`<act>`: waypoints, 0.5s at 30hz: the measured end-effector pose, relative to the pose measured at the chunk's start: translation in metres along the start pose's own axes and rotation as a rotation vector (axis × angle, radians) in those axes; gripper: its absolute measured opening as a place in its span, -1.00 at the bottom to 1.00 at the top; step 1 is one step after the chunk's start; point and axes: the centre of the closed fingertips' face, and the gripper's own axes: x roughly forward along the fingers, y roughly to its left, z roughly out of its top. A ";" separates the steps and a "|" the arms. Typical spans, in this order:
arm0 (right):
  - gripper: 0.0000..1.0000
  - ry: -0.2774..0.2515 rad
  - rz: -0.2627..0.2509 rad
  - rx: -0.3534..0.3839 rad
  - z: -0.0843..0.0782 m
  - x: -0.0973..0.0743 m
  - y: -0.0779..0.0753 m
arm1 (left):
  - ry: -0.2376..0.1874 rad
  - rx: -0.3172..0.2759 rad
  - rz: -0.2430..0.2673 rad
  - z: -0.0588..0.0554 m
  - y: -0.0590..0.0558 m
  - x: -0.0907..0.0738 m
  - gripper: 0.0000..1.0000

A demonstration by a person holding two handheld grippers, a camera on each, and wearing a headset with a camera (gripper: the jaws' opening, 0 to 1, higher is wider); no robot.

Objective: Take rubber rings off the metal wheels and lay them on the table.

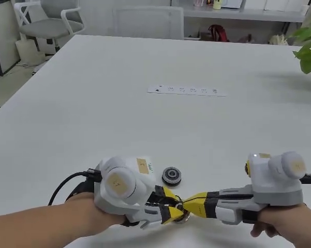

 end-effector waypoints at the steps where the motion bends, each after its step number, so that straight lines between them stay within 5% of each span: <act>1: -1.00 0.000 -0.006 -0.002 0.000 -0.001 -0.001 | 0.001 0.002 0.000 0.000 0.000 0.000 -0.77; 15: -1.00 0.004 -0.031 -0.002 -0.004 -0.003 -0.011 | -0.009 0.010 -0.002 0.001 0.001 0.001 -0.73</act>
